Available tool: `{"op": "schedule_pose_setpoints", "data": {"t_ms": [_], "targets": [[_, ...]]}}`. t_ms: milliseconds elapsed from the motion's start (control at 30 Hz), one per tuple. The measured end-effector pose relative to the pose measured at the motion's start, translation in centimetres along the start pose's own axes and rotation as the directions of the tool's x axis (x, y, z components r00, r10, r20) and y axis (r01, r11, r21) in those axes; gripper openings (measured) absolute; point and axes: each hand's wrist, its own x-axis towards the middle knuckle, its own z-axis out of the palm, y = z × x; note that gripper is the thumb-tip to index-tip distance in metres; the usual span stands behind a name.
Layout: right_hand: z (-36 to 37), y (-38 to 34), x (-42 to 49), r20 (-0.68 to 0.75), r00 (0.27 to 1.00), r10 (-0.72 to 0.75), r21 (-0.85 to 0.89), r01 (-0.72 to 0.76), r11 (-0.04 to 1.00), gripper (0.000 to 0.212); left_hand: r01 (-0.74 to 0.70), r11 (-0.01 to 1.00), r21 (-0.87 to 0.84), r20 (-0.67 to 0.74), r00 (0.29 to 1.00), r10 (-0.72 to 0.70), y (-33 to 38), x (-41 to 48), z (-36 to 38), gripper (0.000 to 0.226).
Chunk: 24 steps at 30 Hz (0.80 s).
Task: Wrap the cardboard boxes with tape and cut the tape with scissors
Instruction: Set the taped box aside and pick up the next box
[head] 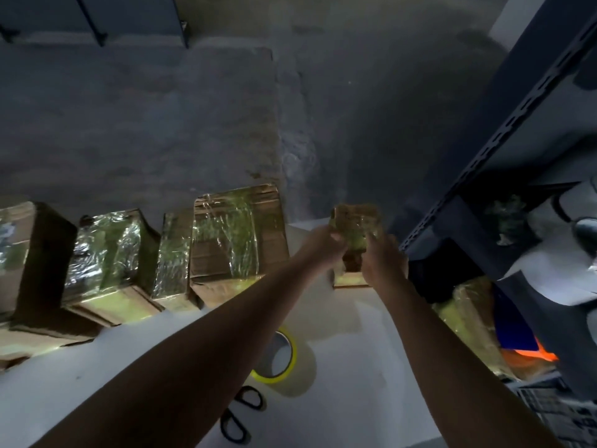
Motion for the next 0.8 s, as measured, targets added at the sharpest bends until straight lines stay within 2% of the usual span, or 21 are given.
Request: {"op": "schedule_pose_setpoints", "data": {"t_ms": [67,167,233,267,333,400,433,500,533,600,667,700,800], "targets": [[0.2,-2.6,-0.2,-0.095,0.991,-0.096,0.068,0.103,0.992,0.043,-0.042,0.998,0.056,-0.195,0.979,0.052,-0.1,-0.1,-2.7,0.021],[0.6,-7.6,-1.0,-0.154,0.950,-0.273,0.314,0.309,0.898,0.032,-0.060,0.968,0.245,-0.438,0.884,0.165,-1.9,-0.5,-7.4,0.022],[0.9,-10.7,-1.4,-0.130,0.945,-0.300,0.437,0.326,0.838,0.037,0.058,0.948,0.313,-0.569,0.811,0.138,-4.2,-1.1,-10.6,0.031],[1.2,-12.0,-1.6,-0.076,0.958,-0.276,0.481,0.278,0.832,0.041,0.144,0.938,0.315,-0.608,0.790,0.083,-5.5,-1.5,-12.0,0.035],[1.9,-13.6,-1.9,0.080,0.974,-0.211,0.555,0.132,0.821,0.053,0.305,0.914,0.268,-0.602,0.794,-0.088,-8.5,-2.2,-14.0,0.047],[2.5,-14.0,-2.3,0.185,0.967,-0.175,0.614,0.026,0.789,0.067,0.382,0.904,0.189,-0.496,0.832,-0.248,-10.9,-2.8,-14.9,0.057],[2.6,-14.0,-2.5,0.200,0.966,-0.165,0.628,0.003,0.778,0.071,0.375,0.919,0.120,-0.425,0.856,-0.294,-11.7,-3.3,-15.1,0.054],[2.4,-13.8,-2.6,0.203,0.967,-0.155,0.611,-0.001,0.792,0.072,0.294,0.956,-0.017,-0.343,0.896,-0.282,-12.5,-4.4,-14.9,0.028],[2.2,-13.7,-2.6,0.199,0.968,-0.154,0.588,0.008,0.809,0.070,0.250,0.968,-0.032,-0.348,0.905,-0.245,-12.6,-4.8,-14.8,0.017],[1.3,-13.3,-2.8,0.172,0.975,-0.142,0.569,0.020,0.822,0.064,0.200,0.978,-0.055,-0.369,0.906,-0.206,-12.3,-5.3,-14.4,0.020],[0.2,-12.9,-3.2,0.107,0.986,-0.126,0.625,0.032,0.780,0.060,0.173,0.975,-0.137,-0.389,0.896,-0.213,-11.5,-5.6,-14.2,0.022],[-0.5,-12.9,-3.5,0.057,0.992,-0.115,0.657,0.050,0.753,0.057,0.161,0.970,-0.185,-0.411,0.884,-0.225,-10.8,-5.9,-14.0,0.029],[-3.2,-13.0,-4.6,-0.094,0.993,-0.065,0.762,0.114,0.637,0.045,0.137,0.956,-0.261,-0.498,0.829,-0.255,-8.7,-6.8,-13.9,0.071]]}}
